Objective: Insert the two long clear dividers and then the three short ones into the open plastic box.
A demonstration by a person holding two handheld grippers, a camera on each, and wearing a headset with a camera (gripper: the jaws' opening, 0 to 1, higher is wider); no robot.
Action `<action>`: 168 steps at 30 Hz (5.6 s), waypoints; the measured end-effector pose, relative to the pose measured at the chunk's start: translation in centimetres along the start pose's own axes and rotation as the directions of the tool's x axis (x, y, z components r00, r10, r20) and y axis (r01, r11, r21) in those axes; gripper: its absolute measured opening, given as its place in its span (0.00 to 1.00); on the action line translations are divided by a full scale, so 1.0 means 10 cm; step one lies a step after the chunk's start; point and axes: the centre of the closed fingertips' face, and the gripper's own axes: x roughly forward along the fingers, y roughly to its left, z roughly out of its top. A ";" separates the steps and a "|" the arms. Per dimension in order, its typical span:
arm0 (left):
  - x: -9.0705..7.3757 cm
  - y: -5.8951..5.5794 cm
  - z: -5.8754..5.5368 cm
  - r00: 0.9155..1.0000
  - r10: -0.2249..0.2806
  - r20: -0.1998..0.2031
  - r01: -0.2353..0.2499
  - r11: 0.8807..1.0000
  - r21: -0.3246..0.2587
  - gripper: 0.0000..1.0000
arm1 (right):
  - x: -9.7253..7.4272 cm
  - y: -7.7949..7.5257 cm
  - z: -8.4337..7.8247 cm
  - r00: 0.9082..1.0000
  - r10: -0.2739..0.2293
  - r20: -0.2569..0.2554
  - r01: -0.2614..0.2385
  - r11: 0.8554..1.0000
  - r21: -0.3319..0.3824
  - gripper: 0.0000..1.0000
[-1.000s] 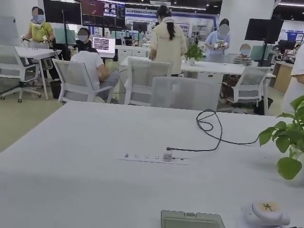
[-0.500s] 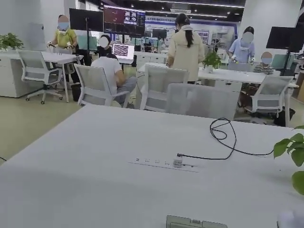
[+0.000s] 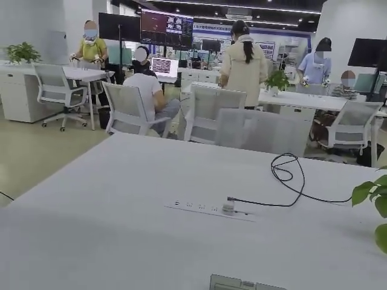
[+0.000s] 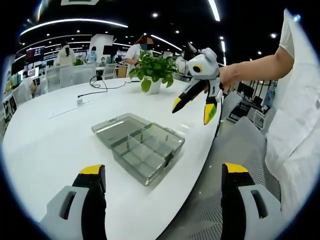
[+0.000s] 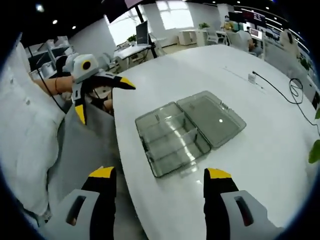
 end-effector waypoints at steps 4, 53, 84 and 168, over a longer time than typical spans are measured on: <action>0.01 0.00 -0.01 1.000 -0.002 -0.006 0.003 1.000 0.005 1.00 | 0.05 -0.12 -0.21 0.997 -0.011 -0.083 0.003 0.995 -0.099 0.71; 0.02 -0.01 -0.04 1.000 -0.002 -0.004 0.002 1.000 -0.025 1.00 | 0.47 -0.55 -0.79 0.910 -0.099 -0.402 -0.112 0.877 -0.468 0.33; 0.05 -0.01 0.46 0.995 -0.034 0.095 0.048 0.987 -0.154 0.90 | -0.17 -0.35 -0.13 0.953 -0.246 -0.180 0.135 0.871 -0.473 0.33; 0.29 -0.90 0.94 0.890 -0.430 0.155 0.432 0.902 0.020 0.00 | -0.60 0.92 1.11 0.942 0.326 -0.072 -0.331 0.884 -0.330 0.14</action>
